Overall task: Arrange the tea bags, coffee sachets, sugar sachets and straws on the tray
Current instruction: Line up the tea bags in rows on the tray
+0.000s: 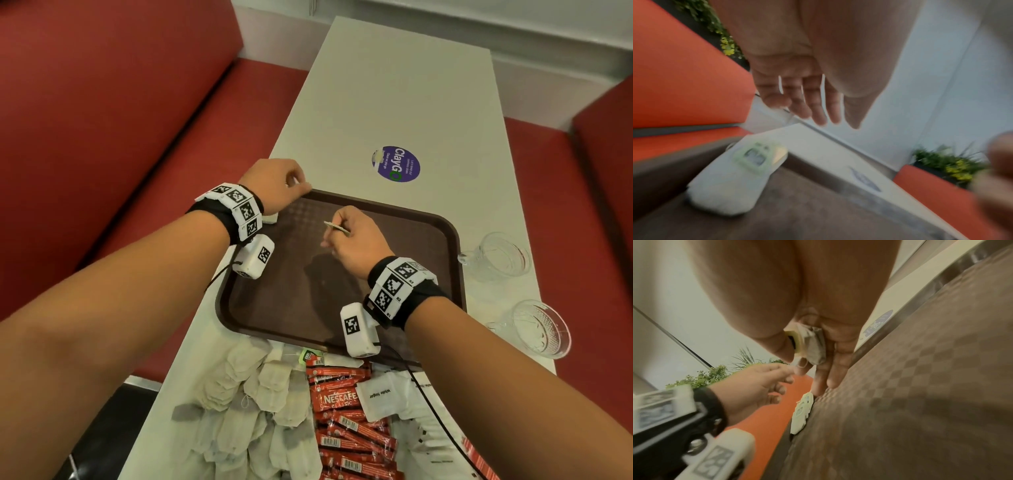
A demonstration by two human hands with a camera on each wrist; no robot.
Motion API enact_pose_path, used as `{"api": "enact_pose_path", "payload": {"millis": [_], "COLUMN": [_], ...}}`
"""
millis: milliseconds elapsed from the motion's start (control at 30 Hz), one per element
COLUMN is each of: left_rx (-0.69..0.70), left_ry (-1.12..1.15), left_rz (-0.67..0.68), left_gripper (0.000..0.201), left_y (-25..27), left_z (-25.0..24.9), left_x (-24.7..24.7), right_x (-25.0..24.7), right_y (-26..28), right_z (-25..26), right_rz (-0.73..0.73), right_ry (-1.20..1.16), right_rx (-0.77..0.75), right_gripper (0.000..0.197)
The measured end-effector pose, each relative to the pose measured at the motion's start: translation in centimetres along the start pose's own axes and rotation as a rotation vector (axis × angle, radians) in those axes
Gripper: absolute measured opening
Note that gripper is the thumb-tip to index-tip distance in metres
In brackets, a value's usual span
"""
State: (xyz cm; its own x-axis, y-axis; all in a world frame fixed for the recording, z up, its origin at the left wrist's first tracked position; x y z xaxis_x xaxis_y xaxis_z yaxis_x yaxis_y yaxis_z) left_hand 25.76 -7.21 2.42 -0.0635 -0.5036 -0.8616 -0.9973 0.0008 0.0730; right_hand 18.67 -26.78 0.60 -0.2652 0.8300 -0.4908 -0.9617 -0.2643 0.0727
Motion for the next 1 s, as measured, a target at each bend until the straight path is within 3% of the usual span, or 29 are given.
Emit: {"api": "enact_pose_path", "payload": {"millis": [67, 167, 300, 433, 600, 700, 867, 1000], "left_rx": [0.096, 0.199, 0.242, 0.221, 0.070, -0.094, -0.235, -0.288], "left_ry": [0.108, 0.199, 0.105, 0.158, 0.230, 0.058, -0.141, -0.212], "left_rz": [0.111, 0.234, 0.201, 0.113, -0.006, -0.109, 0.051, 0.067], "left_gripper": [0.026, 0.021, 0.002, 0.003, 0.007, 0.012, 0.020, 0.024], "left_y": [2.6, 5.4, 6.4, 6.7, 6.1, 4.3, 1.5, -0.1], "left_z": [-1.4, -2.1, -1.1, -0.2, 1.6, 3.6, 5.9, 5.9], "left_x": [-1.4, -2.4, -2.1, -2.1, -1.4, -1.9, -0.2, 0.8], "right_x": [0.2, 0.5, 1.5, 1.7, 1.7, 1.6, 2.4, 3.6], "right_y": [-0.2, -0.2, -0.4, -0.3, -0.1, 0.8, 3.7, 6.4], "right_z": [0.4, 1.0, 1.3, 1.4, 1.4, 0.8, 0.4, 0.8], "right_rz": [-0.021, -0.001, 0.031, 0.041, 0.060, 0.184, 0.502, 0.675], "right_ry": [0.048, 0.103, 0.131, 0.138, 0.154, 0.203, 0.376, 0.418], "right_rx": [-0.039, -0.115, -0.159, -0.164, -0.134, -0.085, -0.095, -0.124], "right_gripper": [0.006, 0.020, 0.018, 0.014, 0.024, 0.023, 0.020, 0.027]}}
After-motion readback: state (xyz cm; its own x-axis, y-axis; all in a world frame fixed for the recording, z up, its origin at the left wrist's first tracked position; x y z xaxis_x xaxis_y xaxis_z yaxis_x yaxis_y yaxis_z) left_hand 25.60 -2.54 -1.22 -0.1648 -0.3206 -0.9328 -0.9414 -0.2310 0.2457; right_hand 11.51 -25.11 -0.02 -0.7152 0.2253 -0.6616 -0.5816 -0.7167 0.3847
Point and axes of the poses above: each hand's wrist, its own y-axis away from the middle knuckle, its own x-axis out of the palm, z = x × y, the point moved 2 cm from there along -y, towards the middle knuckle, and after that the axes turned 6 degrees about -x, right-handed, at the moved point
